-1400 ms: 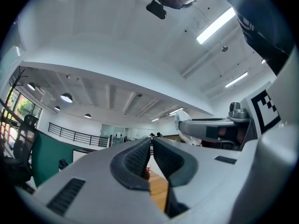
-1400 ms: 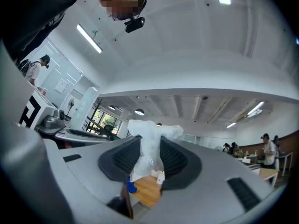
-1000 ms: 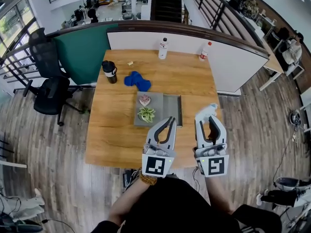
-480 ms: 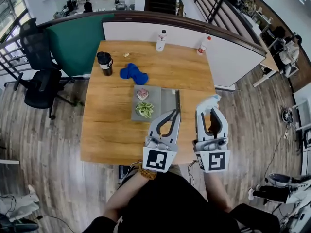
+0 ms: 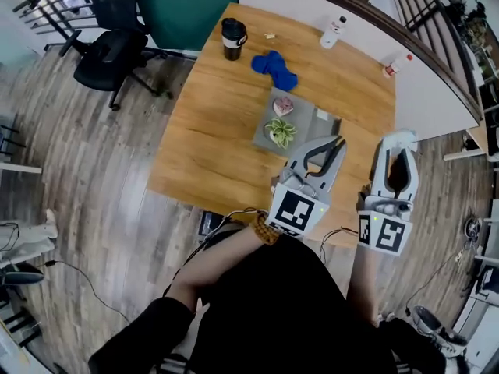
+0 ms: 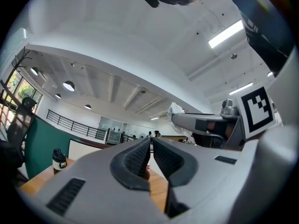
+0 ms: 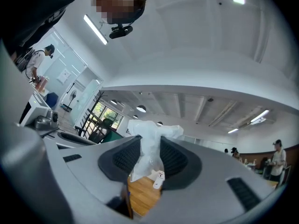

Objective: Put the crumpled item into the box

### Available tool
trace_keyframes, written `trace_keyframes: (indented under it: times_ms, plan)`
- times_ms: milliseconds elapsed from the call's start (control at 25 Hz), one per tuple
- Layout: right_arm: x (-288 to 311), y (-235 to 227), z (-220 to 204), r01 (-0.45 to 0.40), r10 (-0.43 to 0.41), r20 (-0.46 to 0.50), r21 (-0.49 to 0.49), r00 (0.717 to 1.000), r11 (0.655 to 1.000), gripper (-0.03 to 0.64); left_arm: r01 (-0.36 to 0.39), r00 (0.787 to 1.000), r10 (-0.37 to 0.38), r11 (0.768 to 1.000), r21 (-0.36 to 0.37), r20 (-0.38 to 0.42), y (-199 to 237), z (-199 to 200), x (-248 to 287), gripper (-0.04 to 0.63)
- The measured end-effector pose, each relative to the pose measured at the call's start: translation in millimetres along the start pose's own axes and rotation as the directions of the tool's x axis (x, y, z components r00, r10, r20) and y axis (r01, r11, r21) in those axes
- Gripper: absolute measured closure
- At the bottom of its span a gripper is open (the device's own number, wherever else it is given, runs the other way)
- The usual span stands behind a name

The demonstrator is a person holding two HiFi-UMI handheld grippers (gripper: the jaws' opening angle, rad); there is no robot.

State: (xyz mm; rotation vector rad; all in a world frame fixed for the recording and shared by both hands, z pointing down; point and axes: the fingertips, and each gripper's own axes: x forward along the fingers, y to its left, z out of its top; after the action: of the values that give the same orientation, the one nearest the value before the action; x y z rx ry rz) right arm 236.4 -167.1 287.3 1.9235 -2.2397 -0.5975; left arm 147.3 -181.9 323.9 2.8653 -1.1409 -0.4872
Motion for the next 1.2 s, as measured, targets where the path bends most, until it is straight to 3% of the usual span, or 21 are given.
trace_keyframes:
  times_ms: [200, 560, 960, 1200]
  plan:
    - [16.0, 0.7, -12.6, -0.018, 0.019, -0.016, 0.014, 1.000, 1.000, 0.474, -0.042, 0.999, 0.042, 0.999, -0.019, -0.011, 18.8, -7.7, 3.1, 0.557]
    - [33.5, 13.1, -42.2, -0.048, 0.051, -0.068, 0.044, 0.996, 0.998, 0.474, -0.052, 0.998, 0.050, 0.998, -0.027, -0.039, 25.5, -21.6, 2.3, 0.557]
    - [45.6, 31.3, -81.2, -0.069, 0.079, -0.139, 0.076, 0.987, 0.995, 0.474, -0.094, 0.995, 0.094, 0.995, -0.035, -0.015, 43.1, -26.9, -5.9, 0.557]
    - [44.7, 33.7, -100.4, -0.080, 0.095, -0.194, 0.083, 0.976, 0.993, 0.474, -0.089, 0.995, 0.087, 0.995, -0.034, -0.058, 41.7, -32.1, -2.5, 0.557]
